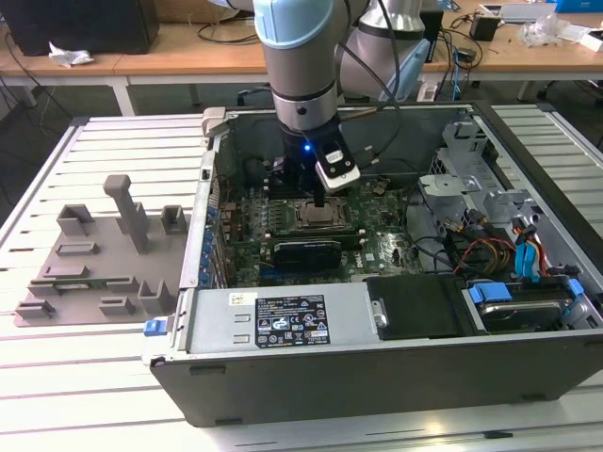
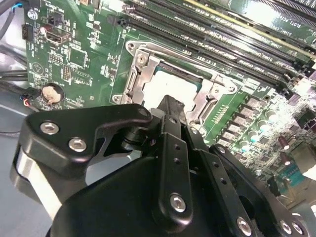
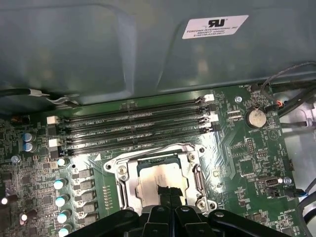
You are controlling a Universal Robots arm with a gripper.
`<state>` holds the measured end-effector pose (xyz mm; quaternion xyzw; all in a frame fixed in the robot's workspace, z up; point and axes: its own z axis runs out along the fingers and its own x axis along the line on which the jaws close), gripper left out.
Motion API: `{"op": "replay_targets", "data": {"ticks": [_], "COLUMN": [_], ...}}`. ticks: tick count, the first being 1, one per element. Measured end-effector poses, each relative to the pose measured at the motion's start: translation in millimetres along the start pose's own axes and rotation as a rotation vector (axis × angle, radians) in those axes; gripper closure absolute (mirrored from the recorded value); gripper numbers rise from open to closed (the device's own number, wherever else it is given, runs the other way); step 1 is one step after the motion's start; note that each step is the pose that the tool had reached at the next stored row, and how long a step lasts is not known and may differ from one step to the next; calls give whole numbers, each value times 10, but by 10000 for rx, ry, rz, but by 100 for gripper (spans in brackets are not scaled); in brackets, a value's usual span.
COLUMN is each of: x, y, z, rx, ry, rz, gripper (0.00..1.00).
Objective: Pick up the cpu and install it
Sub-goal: 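Install the second cpu locking lever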
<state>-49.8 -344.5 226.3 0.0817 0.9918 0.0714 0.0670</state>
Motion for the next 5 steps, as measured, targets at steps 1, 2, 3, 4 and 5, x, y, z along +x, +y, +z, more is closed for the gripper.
{"op": "replay_targets", "data": {"ticks": [1, 2, 3, 4, 5], "x": [0, 0, 0, 0, 0], "y": [0, 0, 0, 0, 0], "z": [0, 0, 0, -1, 0], "rx": [2, 6, 9, 10, 10], "ry": [0, -1, -1, -1, -2], "rz": [0, 0, 0, 0, 0], "gripper": [89, 89, 89, 89, 89]}}
